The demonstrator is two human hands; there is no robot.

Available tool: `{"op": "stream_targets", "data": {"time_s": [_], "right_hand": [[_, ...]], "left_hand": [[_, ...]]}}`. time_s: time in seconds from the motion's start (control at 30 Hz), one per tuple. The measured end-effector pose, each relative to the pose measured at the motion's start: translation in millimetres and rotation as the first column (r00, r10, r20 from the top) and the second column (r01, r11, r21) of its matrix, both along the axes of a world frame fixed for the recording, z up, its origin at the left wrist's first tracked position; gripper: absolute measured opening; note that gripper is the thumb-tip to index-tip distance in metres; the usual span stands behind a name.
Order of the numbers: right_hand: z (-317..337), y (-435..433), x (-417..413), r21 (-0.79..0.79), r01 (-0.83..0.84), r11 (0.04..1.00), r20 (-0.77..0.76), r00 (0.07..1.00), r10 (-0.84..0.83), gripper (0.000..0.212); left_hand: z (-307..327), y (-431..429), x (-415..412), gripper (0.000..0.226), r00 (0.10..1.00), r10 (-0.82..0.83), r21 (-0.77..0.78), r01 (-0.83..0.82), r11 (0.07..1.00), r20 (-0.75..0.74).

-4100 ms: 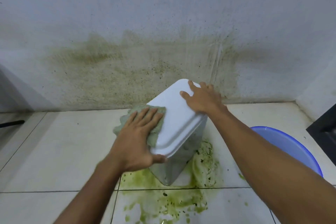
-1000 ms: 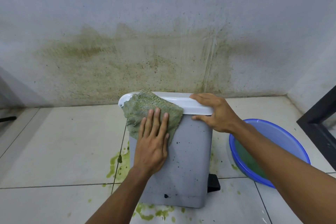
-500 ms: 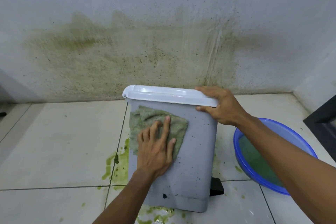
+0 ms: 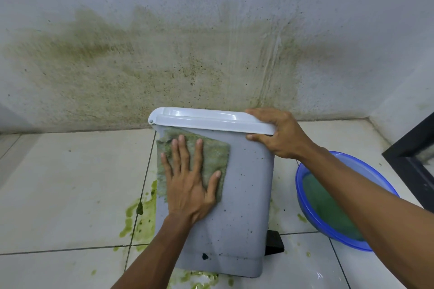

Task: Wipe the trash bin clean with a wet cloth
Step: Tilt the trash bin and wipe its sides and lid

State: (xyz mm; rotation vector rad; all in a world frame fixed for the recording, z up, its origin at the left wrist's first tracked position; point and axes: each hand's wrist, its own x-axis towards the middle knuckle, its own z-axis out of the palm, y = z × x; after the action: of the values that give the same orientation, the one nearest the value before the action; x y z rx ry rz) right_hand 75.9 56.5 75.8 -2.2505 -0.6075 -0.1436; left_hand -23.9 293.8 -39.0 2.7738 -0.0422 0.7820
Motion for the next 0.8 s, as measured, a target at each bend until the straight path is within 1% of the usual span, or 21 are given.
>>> {"op": "stream_targets", "data": {"time_s": [0.07, 0.1, 0.17, 0.23, 0.3, 0.37, 0.5, 0.57, 0.6, 0.67, 0.73, 0.8], "right_hand": [[0.8, 1.3, -1.6, 0.003, 0.001, 1.0, -0.005, 1.0, -0.001, 0.062], [0.6, 1.4, -2.3, 0.003, 0.003, 1.0, -0.006, 1.0, -0.003, 0.062], [-0.1, -0.6, -4.0, 0.012, 0.015, 1.0, -0.015, 1.0, -0.015, 0.062], [1.6, -3.0, -6.0, 0.027, 0.03, 0.999, -0.023, 0.999, -0.03, 0.062], [3.4, -3.4, -6.3, 0.035, 0.041, 0.999, -0.035, 0.999, -0.04, 0.061], [3.5, -2.3, -5.0, 0.033, 0.041, 0.999, -0.045, 0.998, -0.04, 0.061], [-1.6, 0.0, 0.6, 0.031, 0.039, 0.999, -0.048, 0.998, -0.037, 0.061], [-6.3, -1.1, 2.5, 0.038, 0.046, 0.998, -0.041, 0.998, -0.044, 0.06], [-8.5, -2.1, 3.5, 0.044, 0.046, 0.998, -0.038, 0.998, -0.044, 0.06], [-10.7, -3.5, 5.9, 0.056, 0.046, 0.997, -0.035, 0.998, -0.044, 0.059], [-11.0, -5.0, 8.4, 0.055, 0.054, 0.997, -0.045, 0.998, -0.052, 0.06], [-10.3, -5.0, 8.6, 0.054, 0.056, 0.997, -0.061, 0.997, -0.053, 0.06]], "left_hand": [[10.3, -6.7, 9.7, 0.084, 0.998, 0.065, -0.048, -0.065, 0.997, -0.008], [12.9, -14.4, 12.9, 0.083, 0.998, 0.062, -0.051, -0.063, 0.997, -0.015], [11.4, -29.7, 8.1, 0.081, 1.0, -0.013, -0.016, 0.012, 1.0, -0.027], [-4.2, -33.7, -12.4, 0.077, 0.99, -0.131, 0.036, 0.133, 0.991, -0.043], [-23.6, -22.8, -35.1, 0.075, 0.981, -0.184, 0.095, 0.189, 0.977, -0.06], [-33.2, -4.2, -43.4, 0.076, 0.988, -0.139, 0.105, 0.145, 0.984, -0.062], [-12.0, 2.3, -11.5, 0.083, 0.996, 0.056, -0.033, -0.059, 0.998, -0.072], [-1.0, -15.9, 3.6, 0.083, 0.995, 0.064, -0.047, -0.068, 0.997, -0.077], [-0.2, -26.8, 6.7, 0.082, 0.997, 0.025, -0.033, -0.027, 0.999, -0.069], [-9.5, -44.8, -0.6, 0.078, 0.992, -0.12, 0.011, 0.121, 0.993, -0.047], [-29.8, -48.5, -23.9, 0.075, 0.961, -0.27, 0.065, 0.274, 0.96, -0.056], [-48.0, -32.7, -47.2, 0.074, 0.942, -0.327, 0.116, 0.333, 0.936, -0.07]]}}
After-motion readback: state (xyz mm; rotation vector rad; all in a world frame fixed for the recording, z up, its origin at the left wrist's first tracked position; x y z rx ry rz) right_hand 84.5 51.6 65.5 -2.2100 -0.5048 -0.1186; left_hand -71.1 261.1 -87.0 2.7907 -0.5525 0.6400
